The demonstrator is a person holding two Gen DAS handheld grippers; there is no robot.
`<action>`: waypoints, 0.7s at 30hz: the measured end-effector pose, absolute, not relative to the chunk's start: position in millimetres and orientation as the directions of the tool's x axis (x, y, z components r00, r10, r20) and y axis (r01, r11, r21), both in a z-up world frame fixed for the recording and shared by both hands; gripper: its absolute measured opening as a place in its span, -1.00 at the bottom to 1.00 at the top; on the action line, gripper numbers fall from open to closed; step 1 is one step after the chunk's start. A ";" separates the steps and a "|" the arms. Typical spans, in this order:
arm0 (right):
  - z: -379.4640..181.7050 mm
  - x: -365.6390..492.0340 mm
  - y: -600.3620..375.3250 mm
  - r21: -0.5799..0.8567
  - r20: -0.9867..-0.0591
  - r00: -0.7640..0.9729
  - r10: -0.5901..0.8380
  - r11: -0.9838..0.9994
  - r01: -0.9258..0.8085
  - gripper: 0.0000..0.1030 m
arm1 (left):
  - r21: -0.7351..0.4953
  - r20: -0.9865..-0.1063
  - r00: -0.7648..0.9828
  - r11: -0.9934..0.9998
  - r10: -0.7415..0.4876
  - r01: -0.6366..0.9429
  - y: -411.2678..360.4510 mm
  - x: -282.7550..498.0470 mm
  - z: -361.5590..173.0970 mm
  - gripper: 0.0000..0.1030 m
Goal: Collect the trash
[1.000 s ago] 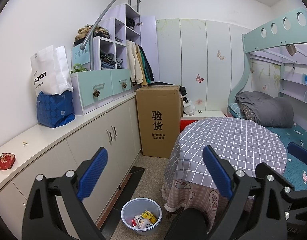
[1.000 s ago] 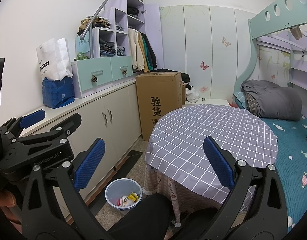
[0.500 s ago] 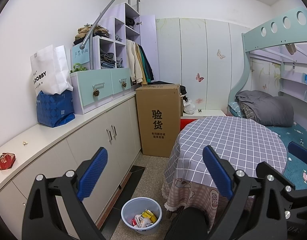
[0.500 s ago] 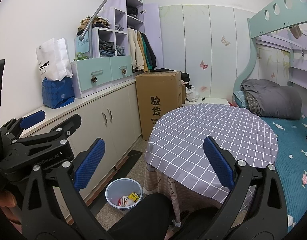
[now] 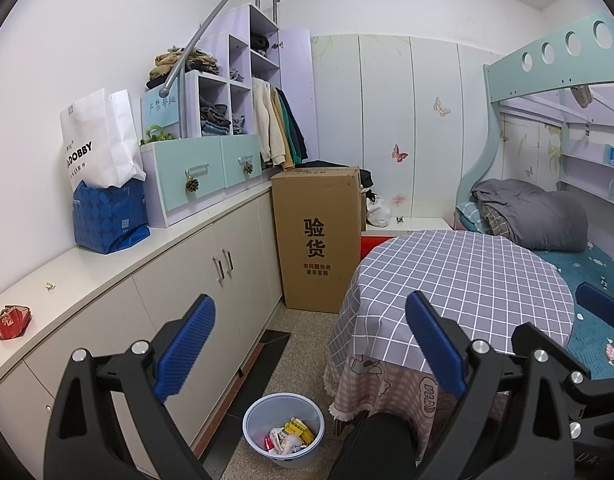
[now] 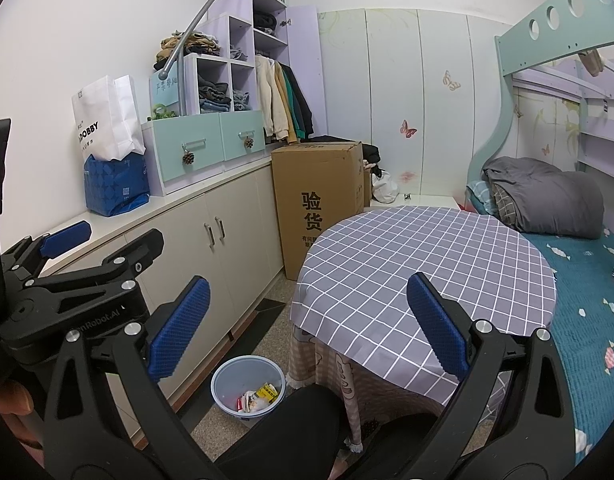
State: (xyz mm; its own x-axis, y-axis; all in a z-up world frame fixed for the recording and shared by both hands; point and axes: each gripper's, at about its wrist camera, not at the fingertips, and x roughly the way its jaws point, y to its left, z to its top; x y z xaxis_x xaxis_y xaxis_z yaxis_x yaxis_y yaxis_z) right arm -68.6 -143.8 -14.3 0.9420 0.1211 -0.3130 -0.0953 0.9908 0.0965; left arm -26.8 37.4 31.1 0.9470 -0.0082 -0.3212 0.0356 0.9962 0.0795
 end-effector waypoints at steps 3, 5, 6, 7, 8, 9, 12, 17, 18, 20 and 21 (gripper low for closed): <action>-13.6 -68.3 -143.9 0.096 -0.313 0.942 0.121 0.991 -0.096 0.88 | 0.080 -0.323 0.946 0.996 -0.008 0.036 40.2 -26.4 27.0 0.83; -14.0 -68.6 -143.6 0.096 -0.313 0.942 0.122 0.991 -0.096 0.88 | 0.081 -0.324 0.946 0.996 -0.009 0.037 40.2 -25.9 27.3 0.83; -13.4 -68.0 -143.6 0.096 -0.313 0.942 0.122 0.991 -0.096 0.88 | 0.081 -0.324 0.946 0.996 -0.007 0.036 41.6 -26.3 26.6 0.83; -13.8 -68.4 -143.4 0.096 -0.313 0.942 0.121 0.991 -0.096 0.88 | 0.082 -0.324 0.946 0.996 -0.007 0.036 41.6 -26.3 25.7 0.83; -13.2 -68.0 -143.4 0.096 -0.313 0.942 0.121 0.991 -0.095 0.88 | 0.082 -0.325 0.946 0.996 -0.008 0.037 42.8 -26.5 24.1 0.83; -13.9 -68.5 -143.2 0.097 -0.313 0.942 0.121 0.991 -0.095 0.88 | 0.082 -0.325 0.946 0.996 -0.008 0.037 43.2 -26.5 24.0 0.83; -13.2 -68.2 -143.4 0.096 -0.313 0.942 0.121 0.991 -0.096 0.88 | 0.083 -0.324 0.946 0.996 -0.007 0.036 43.6 -26.5 24.1 0.83; -12.6 -67.7 -142.9 0.096 -0.314 0.942 0.121 0.991 -0.095 0.88 | 0.083 -0.325 0.946 0.996 -0.008 0.037 43.9 -26.0 24.4 0.83; -12.8 -67.9 -142.6 0.096 -0.314 0.942 0.121 0.991 -0.095 0.88 | 0.082 -0.324 0.946 0.996 -0.009 0.037 43.6 -25.8 24.6 0.83; -12.4 -67.6 -142.5 0.096 -0.314 0.942 0.120 0.991 -0.095 0.88 | 0.083 -0.325 0.946 0.996 -0.008 0.037 43.5 -25.5 24.8 0.83; -12.6 -67.7 -142.3 0.097 -0.314 0.942 0.121 0.991 -0.095 0.87 | 0.085 -0.326 0.945 0.996 -0.008 0.037 44.9 -26.1 23.9 0.83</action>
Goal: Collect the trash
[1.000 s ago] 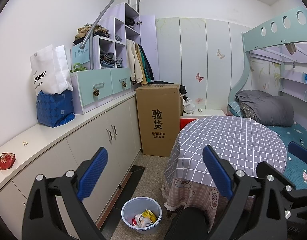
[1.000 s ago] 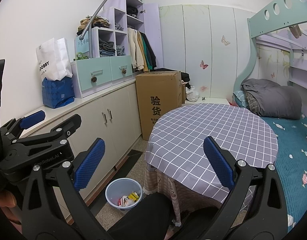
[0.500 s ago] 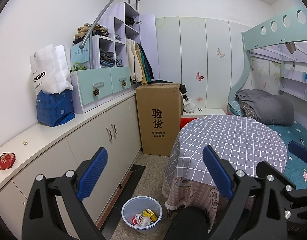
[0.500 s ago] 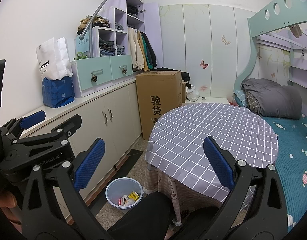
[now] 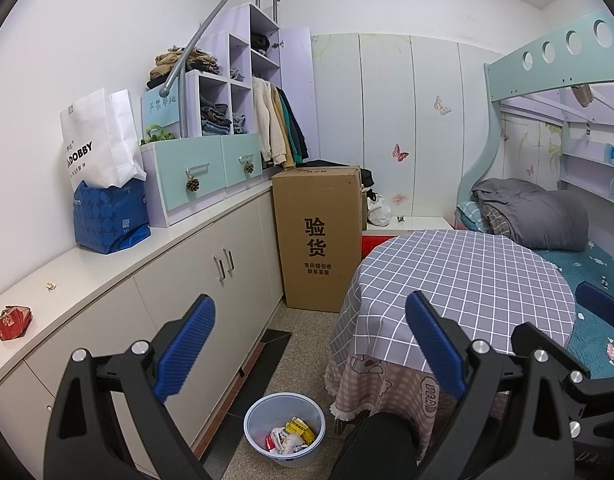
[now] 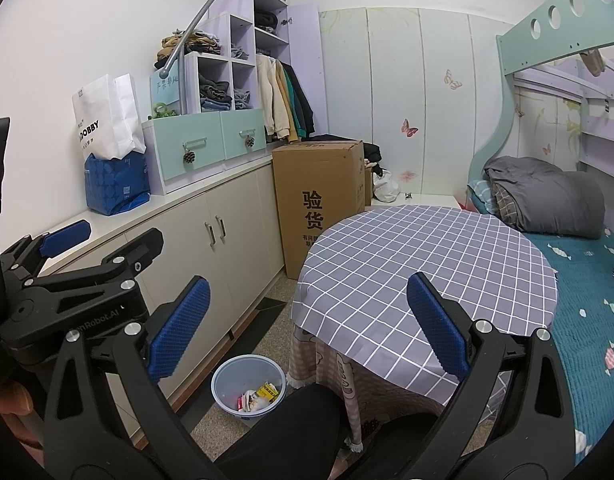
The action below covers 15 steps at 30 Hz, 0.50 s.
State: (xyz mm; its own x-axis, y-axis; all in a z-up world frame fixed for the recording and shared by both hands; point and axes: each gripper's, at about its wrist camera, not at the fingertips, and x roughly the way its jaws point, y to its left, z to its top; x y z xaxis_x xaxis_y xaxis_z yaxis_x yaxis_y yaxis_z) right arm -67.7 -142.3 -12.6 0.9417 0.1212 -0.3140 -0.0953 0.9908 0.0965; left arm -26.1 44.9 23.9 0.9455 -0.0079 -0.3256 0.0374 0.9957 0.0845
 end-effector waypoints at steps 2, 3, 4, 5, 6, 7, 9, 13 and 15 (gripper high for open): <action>-12.3 -67.5 -142.0 0.096 -0.314 0.942 0.119 0.991 -0.094 0.87 | 0.083 -0.325 0.946 0.996 -0.008 0.037 43.3 -25.5 24.9 0.83; -12.3 -67.5 -142.1 0.097 -0.315 0.942 0.120 0.991 -0.094 0.88 | 0.084 -0.325 0.946 0.996 -0.008 0.037 43.9 -25.8 24.5 0.83; -12.2 -67.5 -142.1 0.098 -0.314 0.942 0.121 0.991 -0.095 0.88 | 0.085 -0.325 0.946 0.996 -0.008 0.038 45.0 -25.4 24.0 0.83; -12.1 -67.5 -142.1 0.098 -0.314 0.942 0.121 0.991 -0.095 0.88 | 0.084 -0.325 0.946 0.996 -0.009 0.039 45.1 -25.3 24.1 0.83; -13.3 -68.7 -141.3 0.097 -0.314 0.942 0.121 0.991 -0.095 0.88 | 0.084 -0.325 0.946 0.996 -0.010 0.039 45.3 -25.4 24.0 0.83; -13.6 -69.4 -140.9 0.096 -0.314 0.942 0.120 0.991 -0.095 0.88 | 0.084 -0.325 0.946 0.996 -0.009 0.038 45.2 -25.2 24.2 0.83; -13.4 -68.9 -141.1 0.098 -0.314 0.942 0.122 0.991 -0.095 0.88 | 0.085 -0.325 0.946 0.996 -0.008 0.038 46.8 -25.8 23.3 0.83; -15.0 -69.9 -140.9 0.099 -0.317 0.940 0.123 0.990 -0.096 0.88 | 0.085 -0.327 0.945 0.996 -0.010 0.040 48.1 -24.5 22.9 0.83; -17.2 -71.6 -140.7 0.099 -0.318 0.940 0.123 0.990 -0.096 0.88 | 0.088 -0.329 0.944 0.995 -0.010 0.042 49.3 -24.2 22.6 0.83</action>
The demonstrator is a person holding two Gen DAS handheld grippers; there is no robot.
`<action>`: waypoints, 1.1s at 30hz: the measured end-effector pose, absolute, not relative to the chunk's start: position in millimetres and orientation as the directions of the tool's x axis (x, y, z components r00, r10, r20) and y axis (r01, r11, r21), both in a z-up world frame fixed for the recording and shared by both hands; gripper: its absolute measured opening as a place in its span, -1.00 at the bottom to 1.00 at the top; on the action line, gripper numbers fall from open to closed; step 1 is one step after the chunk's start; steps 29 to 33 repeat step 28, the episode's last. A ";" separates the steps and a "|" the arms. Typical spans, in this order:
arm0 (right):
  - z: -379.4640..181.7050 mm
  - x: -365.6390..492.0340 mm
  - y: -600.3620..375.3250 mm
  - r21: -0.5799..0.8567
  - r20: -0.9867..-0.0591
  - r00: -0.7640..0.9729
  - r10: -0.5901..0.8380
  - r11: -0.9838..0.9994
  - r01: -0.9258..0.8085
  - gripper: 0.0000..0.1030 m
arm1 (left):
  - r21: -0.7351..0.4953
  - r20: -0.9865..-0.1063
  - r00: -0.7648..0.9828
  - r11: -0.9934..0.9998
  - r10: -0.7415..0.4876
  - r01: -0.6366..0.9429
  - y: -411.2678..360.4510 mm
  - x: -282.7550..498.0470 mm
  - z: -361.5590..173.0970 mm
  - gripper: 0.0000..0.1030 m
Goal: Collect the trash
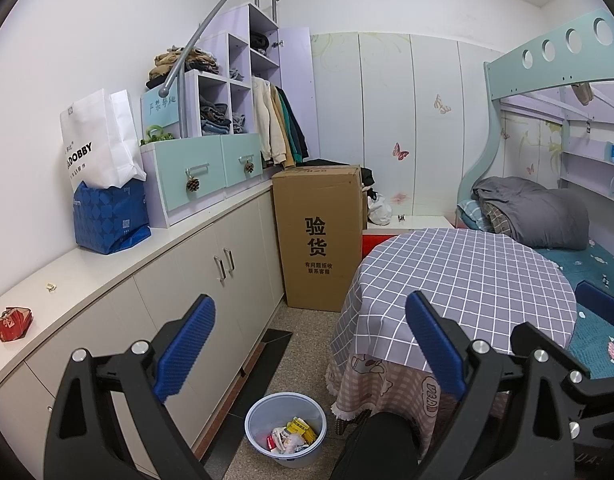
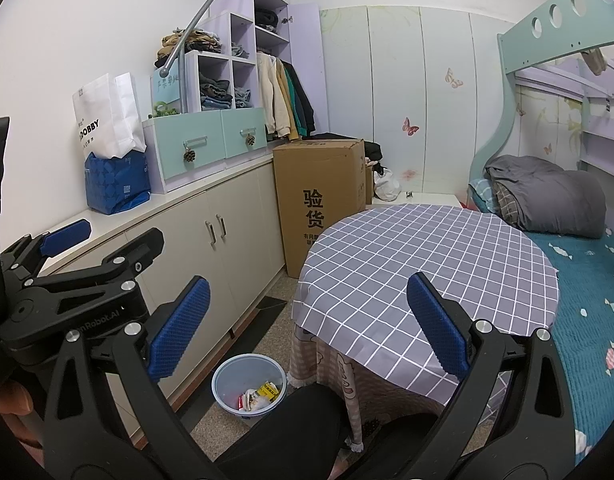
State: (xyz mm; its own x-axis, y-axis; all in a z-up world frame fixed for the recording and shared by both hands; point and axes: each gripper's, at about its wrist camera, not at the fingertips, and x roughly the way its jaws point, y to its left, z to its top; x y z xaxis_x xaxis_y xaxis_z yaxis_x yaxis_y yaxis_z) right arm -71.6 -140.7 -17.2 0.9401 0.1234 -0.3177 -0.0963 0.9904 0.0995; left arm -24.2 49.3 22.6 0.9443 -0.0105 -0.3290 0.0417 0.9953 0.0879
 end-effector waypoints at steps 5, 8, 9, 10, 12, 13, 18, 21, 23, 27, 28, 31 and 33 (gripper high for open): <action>-19.6 -70.7 -141.8 0.101 -0.322 0.939 0.123 0.990 -0.095 0.88 | 0.088 -0.330 0.944 0.995 -0.011 0.043 49.4 -23.8 22.5 0.83; -22.2 -70.7 -143.1 0.104 -0.326 0.937 0.124 0.990 -0.095 0.88 | 0.091 -0.334 0.942 0.995 -0.010 0.043 49.9 -21.6 22.6 0.83; -22.0 -69.9 -143.8 0.105 -0.327 0.937 0.125 0.990 -0.095 0.88 | 0.093 -0.336 0.942 0.995 -0.010 0.044 50.6 -21.6 21.8 0.83; -21.4 -68.4 -145.0 0.106 -0.328 0.936 0.126 0.990 -0.096 0.88 | 0.094 -0.337 0.941 0.995 -0.010 0.045 50.7 -20.0 21.8 0.83; -23.5 -69.4 -145.9 0.109 -0.331 0.935 0.127 0.989 -0.096 0.88 | 0.096 -0.341 0.940 0.994 -0.011 0.047 51.8 -19.7 20.7 0.83; -23.7 -67.6 -147.2 0.110 -0.332 0.934 0.128 0.989 -0.096 0.87 | 0.097 -0.343 0.939 0.994 -0.012 0.048 50.8 -17.4 21.5 0.83; -29.8 -63.7 -153.2 0.124 -0.347 0.929 0.131 0.988 -0.093 0.88 | 0.104 -0.355 0.935 0.993 -0.009 0.049 51.7 -12.2 18.0 0.83; -33.1 -55.6 -158.0 0.137 -0.360 0.923 0.133 0.987 -0.089 0.88 | 0.109 -0.364 0.931 0.993 -0.007 0.050 50.5 -9.4 14.1 0.83; -37.0 -51.5 -162.4 0.145 -0.369 0.920 0.133 0.986 -0.084 0.88 | 0.116 -0.376 0.926 0.992 -0.005 0.053 49.1 -5.7 9.5 0.83; -52.8 -39.9 -173.1 0.170 -0.403 0.905 0.137 0.983 -0.073 0.88 | 0.120 -0.407 0.913 0.991 0.001 0.052 44.7 5.1 -1.7 0.83; -56.4 -36.4 -175.7 0.176 -0.412 0.901 0.138 0.982 -0.070 0.88 | 0.122 -0.416 0.909 0.991 0.004 0.052 43.0 8.2 -5.2 0.83; -56.4 -36.4 -175.7 0.176 -0.412 0.901 0.138 0.982 -0.070 0.88 | 0.122 -0.416 0.909 0.991 0.004 0.052 43.0 8.2 -5.2 0.83; -56.4 -36.4 -175.7 0.176 -0.412 0.901 0.138 0.982 -0.070 0.88 | 0.122 -0.416 0.909 0.991 0.004 0.052 43.0 8.2 -5.2 0.83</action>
